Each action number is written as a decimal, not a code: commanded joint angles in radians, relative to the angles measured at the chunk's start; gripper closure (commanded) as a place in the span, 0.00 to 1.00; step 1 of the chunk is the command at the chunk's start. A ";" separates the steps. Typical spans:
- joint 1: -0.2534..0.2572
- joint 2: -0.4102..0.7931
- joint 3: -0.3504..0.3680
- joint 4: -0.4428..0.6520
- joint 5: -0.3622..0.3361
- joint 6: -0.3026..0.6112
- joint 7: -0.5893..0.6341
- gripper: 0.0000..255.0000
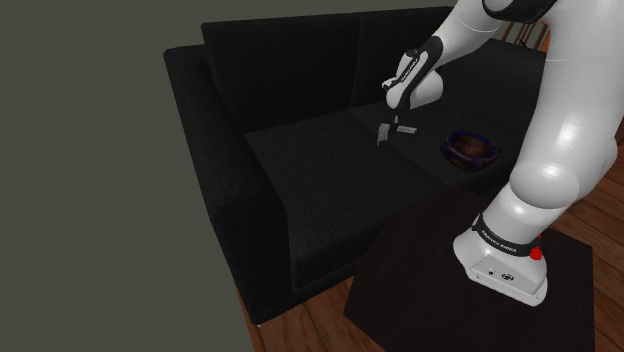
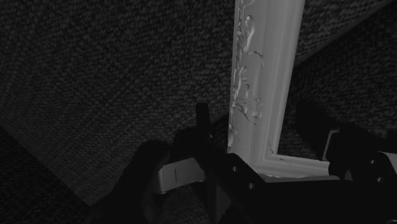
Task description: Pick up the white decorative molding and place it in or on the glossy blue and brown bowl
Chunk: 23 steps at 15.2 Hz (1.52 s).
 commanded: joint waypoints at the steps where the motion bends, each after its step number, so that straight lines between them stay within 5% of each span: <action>1: 0.000 0.000 0.000 0.000 0.000 0.000 0.000 1.00; 9: 0.000 0.000 0.000 0.000 0.000 0.000 0.000 1.00; 23: 0.050 -0.173 -0.057 0.004 -0.072 -0.171 0.029 1.00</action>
